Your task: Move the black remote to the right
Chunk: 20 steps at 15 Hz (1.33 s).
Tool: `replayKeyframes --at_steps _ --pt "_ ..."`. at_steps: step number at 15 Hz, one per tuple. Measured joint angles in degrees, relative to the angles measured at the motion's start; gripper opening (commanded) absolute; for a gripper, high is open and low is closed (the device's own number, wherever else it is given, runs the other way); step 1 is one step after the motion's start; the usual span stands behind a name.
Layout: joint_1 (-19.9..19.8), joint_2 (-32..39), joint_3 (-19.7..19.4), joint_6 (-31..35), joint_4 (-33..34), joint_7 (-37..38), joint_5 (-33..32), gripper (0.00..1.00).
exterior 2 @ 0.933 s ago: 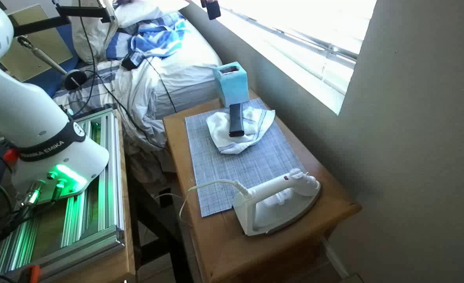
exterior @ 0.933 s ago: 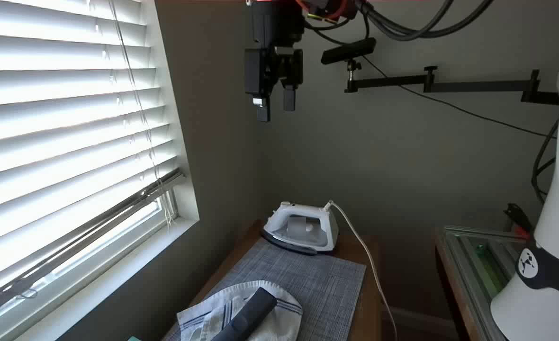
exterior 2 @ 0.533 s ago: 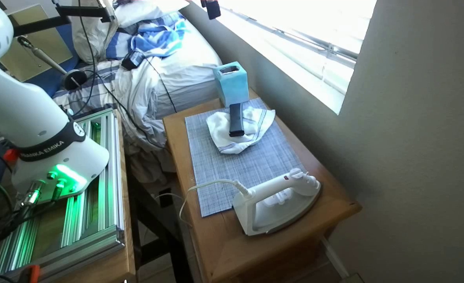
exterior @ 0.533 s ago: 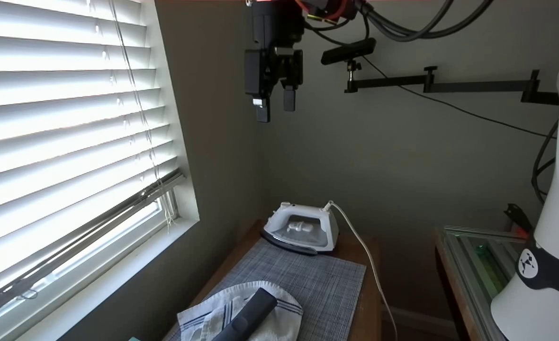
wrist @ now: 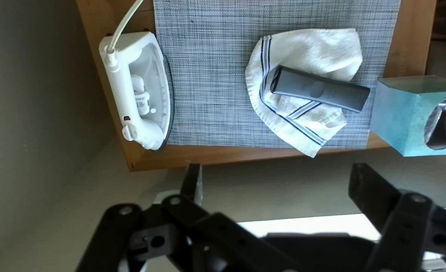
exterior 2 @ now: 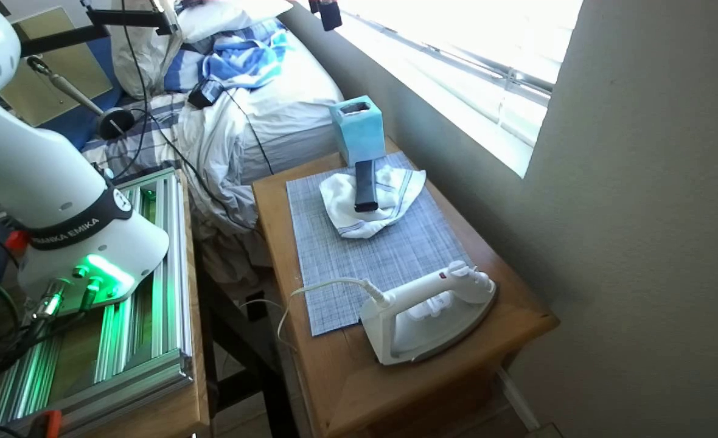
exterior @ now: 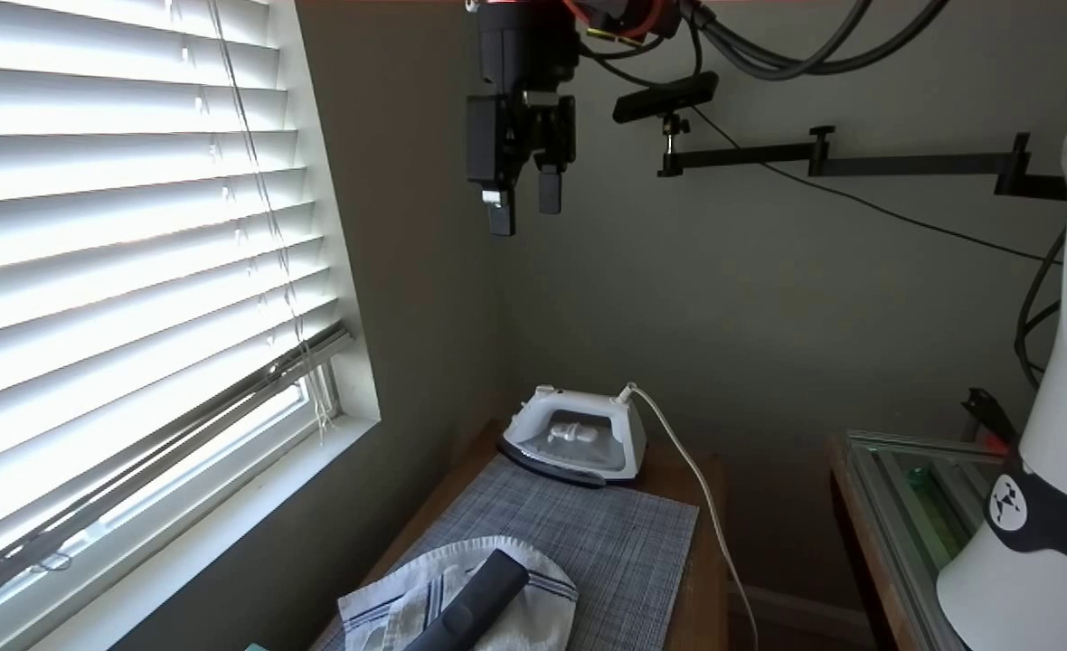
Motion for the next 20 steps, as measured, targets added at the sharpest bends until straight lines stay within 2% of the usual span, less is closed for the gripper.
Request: replayKeyframes --at_steps 3,8,11,15,20 --pt "2.53 1.02 1.3 0.62 -2.16 -3.99 -1.15 1.0" --pt "6.19 6.13 4.8 7.3 -6.66 -7.11 -7.36 1.0" --pt "6.34 11.1 6.49 10.87 -6.9 -7.15 -14.65 1.0" --pt "5.29 17.94 7.11 12.04 -5.31 -3.58 -27.55 1.0" --pt "5.29 19.87 7.22 11.86 -4.08 -3.14 -28.91 1.0"
